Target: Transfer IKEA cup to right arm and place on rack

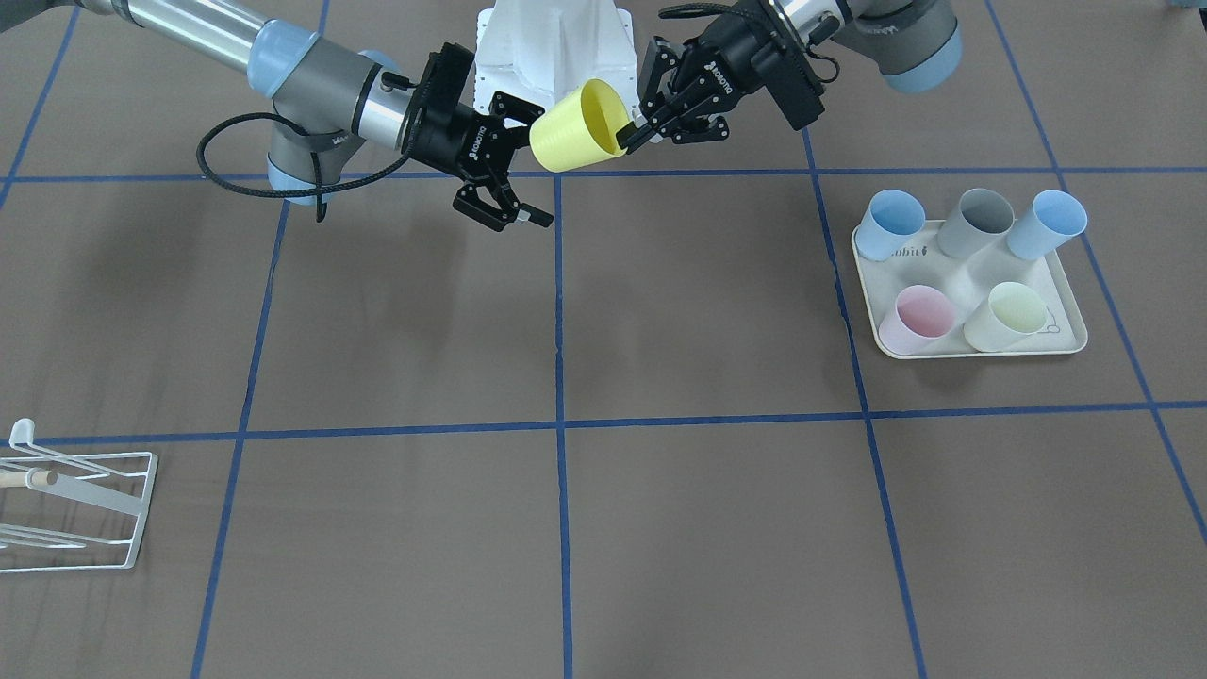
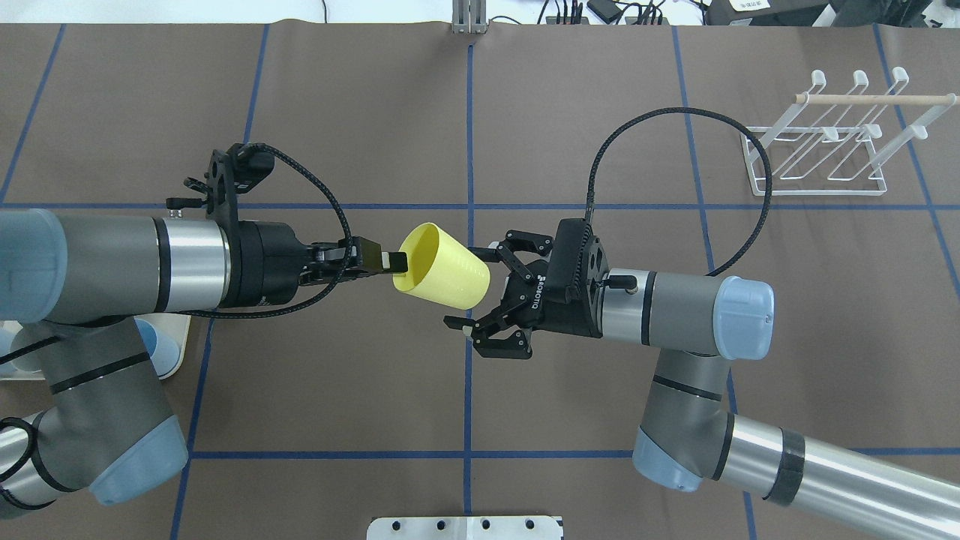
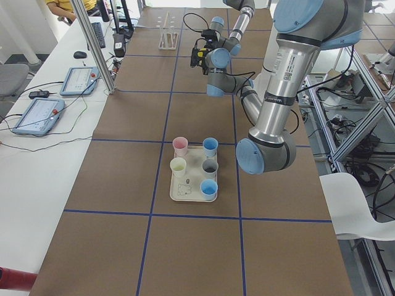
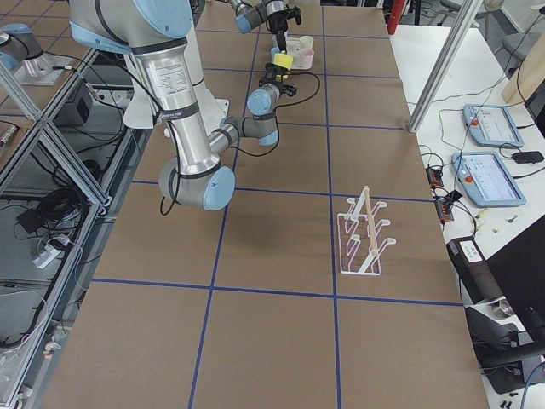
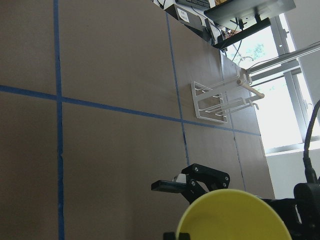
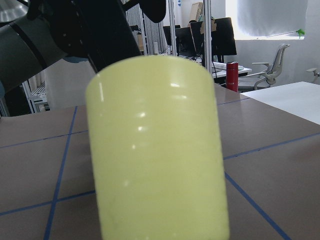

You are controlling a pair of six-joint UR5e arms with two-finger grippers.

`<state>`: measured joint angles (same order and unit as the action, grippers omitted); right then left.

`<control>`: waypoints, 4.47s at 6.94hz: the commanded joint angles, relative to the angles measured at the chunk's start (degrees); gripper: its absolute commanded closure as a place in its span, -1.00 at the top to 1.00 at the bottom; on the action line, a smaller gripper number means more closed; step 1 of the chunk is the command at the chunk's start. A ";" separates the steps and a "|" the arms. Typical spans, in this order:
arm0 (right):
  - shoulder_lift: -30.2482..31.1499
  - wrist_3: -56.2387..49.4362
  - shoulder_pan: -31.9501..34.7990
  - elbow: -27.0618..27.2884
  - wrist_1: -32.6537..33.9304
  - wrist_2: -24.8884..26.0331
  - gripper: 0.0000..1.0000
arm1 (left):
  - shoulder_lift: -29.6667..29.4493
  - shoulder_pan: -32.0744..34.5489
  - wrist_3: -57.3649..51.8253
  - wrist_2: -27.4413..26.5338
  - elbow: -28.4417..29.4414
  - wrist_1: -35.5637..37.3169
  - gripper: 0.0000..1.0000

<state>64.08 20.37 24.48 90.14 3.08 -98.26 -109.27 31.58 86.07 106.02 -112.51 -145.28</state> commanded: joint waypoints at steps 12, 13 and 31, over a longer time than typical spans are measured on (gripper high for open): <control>0.26 -0.07 -0.31 0.38 -2.73 0.09 -0.45 | -0.86 -0.38 -0.47 0.24 2.12 -0.44 0.62; 0.52 -0.07 -0.31 0.38 -2.73 0.00 -0.45 | -0.86 -0.21 -0.47 -0.28 0.73 -0.44 1.00; 8.08 -102.70 43.81 9.89 72.77 14.85 -1.00 | 32.28 45.41 -78.34 25.38 -5.26 22.68 1.00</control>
<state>72.59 -77.05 67.54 102.94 75.92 -84.37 -77.01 76.96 7.58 131.31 -117.75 -122.61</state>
